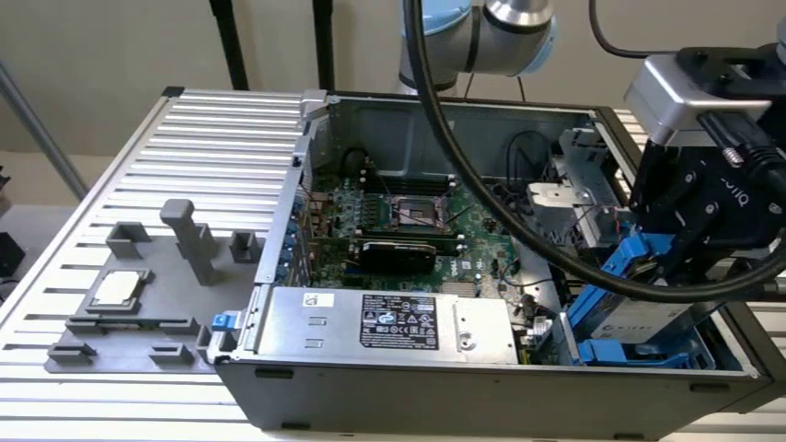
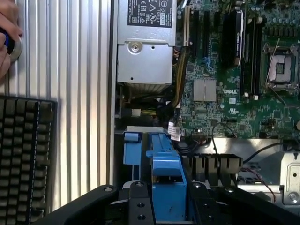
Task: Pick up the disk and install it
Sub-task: 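Insert the disk into the insertion slot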
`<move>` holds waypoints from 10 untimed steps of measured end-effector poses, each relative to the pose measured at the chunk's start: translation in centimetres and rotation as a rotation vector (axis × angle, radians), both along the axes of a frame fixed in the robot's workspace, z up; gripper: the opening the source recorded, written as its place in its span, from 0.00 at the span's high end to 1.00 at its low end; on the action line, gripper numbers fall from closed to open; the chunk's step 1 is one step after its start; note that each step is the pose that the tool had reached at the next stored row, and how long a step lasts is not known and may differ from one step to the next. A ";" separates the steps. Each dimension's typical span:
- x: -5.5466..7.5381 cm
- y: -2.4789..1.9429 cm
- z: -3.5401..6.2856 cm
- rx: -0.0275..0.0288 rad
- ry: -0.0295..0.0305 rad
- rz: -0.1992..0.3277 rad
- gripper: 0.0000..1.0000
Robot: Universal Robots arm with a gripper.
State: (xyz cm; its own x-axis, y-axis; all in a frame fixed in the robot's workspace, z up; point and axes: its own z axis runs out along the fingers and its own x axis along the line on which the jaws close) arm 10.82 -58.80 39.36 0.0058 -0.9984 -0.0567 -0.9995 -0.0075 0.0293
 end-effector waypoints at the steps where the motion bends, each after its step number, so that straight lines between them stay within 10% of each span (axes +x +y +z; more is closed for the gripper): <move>1: 0.0 0.01 -0.17 0.0001 0.0000 0.002 1.00; 10: 0.0 0.05 -1.91 0.0002 0.0000 0.027 1.00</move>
